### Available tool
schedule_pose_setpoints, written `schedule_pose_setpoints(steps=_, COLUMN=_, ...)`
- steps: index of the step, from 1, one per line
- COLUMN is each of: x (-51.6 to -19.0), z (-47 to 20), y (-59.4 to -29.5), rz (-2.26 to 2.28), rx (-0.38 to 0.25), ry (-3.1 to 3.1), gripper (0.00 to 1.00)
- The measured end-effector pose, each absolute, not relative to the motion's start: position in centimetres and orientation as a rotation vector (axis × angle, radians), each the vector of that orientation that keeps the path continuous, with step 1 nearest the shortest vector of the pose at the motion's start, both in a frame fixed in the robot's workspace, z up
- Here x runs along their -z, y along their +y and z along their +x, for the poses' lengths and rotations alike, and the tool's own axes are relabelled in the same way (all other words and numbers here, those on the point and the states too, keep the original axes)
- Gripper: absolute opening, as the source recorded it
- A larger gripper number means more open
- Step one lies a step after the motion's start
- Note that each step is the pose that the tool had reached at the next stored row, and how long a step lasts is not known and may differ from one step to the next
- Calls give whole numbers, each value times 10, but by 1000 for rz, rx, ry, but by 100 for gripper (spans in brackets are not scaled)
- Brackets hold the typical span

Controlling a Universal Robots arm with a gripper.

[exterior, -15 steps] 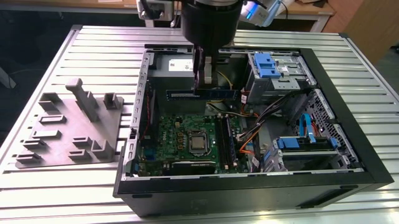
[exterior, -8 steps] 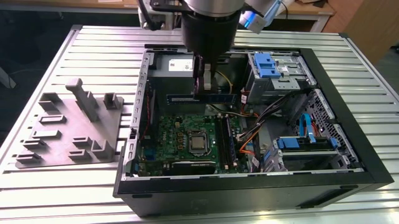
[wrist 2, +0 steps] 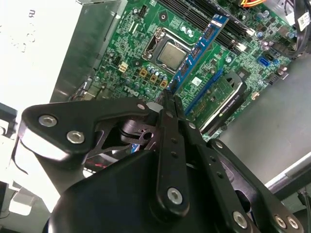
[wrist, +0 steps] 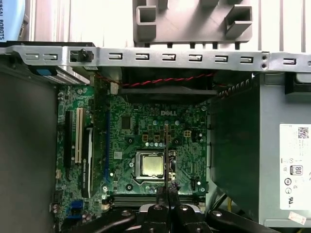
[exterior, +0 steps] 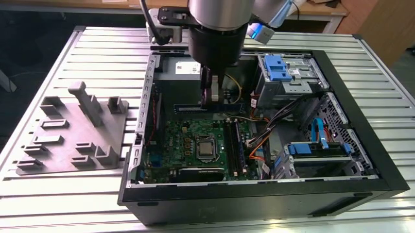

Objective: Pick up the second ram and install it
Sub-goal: 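Pick up the second ram and move it above second insertion slot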

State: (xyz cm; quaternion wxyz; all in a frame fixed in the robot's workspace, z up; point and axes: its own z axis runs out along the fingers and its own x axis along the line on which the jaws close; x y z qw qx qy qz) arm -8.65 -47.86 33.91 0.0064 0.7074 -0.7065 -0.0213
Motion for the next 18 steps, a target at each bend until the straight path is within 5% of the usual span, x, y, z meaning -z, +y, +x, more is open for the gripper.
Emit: schedule_pose_setpoints(steps=18, x=-316, z=-87, y=-484, rz=2213, rx=67, ry=-2211, gripper=12)
